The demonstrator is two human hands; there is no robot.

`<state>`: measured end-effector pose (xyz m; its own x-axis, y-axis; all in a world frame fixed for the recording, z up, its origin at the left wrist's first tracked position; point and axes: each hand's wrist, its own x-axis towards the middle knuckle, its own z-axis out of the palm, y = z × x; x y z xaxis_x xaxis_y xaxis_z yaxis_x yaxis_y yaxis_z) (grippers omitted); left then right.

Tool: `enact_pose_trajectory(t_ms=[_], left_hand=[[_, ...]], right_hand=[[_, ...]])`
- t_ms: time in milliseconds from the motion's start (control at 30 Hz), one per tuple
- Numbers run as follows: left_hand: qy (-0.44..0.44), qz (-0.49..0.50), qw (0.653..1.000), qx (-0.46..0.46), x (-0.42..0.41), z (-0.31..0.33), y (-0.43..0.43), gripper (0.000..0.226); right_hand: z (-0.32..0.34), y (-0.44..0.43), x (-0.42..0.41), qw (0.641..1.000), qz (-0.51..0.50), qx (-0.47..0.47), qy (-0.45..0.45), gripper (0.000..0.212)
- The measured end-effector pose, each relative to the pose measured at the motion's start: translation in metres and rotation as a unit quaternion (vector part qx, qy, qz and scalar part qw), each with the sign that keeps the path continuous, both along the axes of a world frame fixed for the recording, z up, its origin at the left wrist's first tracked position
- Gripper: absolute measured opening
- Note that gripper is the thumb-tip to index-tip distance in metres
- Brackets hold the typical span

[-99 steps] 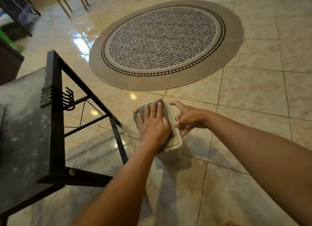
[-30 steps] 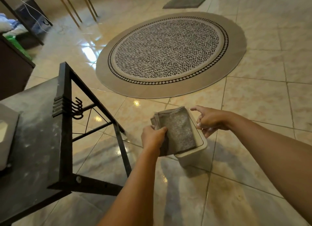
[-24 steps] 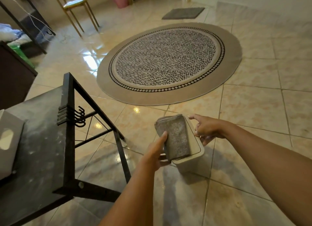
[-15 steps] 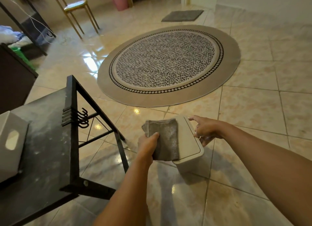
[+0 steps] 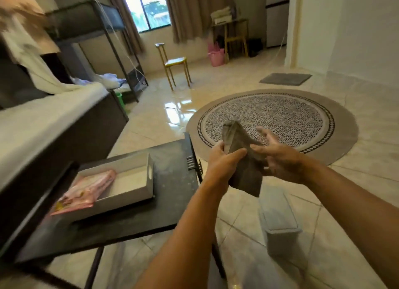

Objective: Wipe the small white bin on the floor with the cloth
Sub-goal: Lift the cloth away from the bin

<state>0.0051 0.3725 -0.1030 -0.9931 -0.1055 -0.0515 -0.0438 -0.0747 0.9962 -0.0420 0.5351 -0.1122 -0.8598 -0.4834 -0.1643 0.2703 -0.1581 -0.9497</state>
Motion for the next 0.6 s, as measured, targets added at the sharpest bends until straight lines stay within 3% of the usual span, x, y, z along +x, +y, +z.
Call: enact_pose_trajectory(t_ms=[100,200,267,367,467,600], left_hand=[[0.065,0.084,0.994,-0.034,0.029,0.040,-0.044,0.043],[0.107,0.119,0.984,-0.079,0.063,0.062,-0.101,0.065],[0.134,0.131,0.973,-0.136,0.081,0.071,-0.139,0.069],[0.133,0.181,0.950,-0.214,0.092,0.074,-0.199,0.044],[0.072,0.222,0.922,-0.308,0.088,0.064,-0.255,0.018],[-0.006,0.224,0.894,-0.389,0.074,0.047,-0.297,0.013]], right_hand=[[0.046,-0.042,0.020,0.994,0.005,0.026,0.103,0.071],[0.082,-0.092,0.041,0.980,0.004,0.089,0.178,0.030],[0.097,-0.129,0.052,0.970,0.022,0.113,0.213,0.017],[0.101,-0.186,0.055,0.961,0.093,0.151,0.214,0.039],[0.093,-0.240,0.048,0.931,0.127,0.233,0.251,0.055],[0.069,-0.291,0.026,0.890,0.118,0.325,0.298,0.056]])
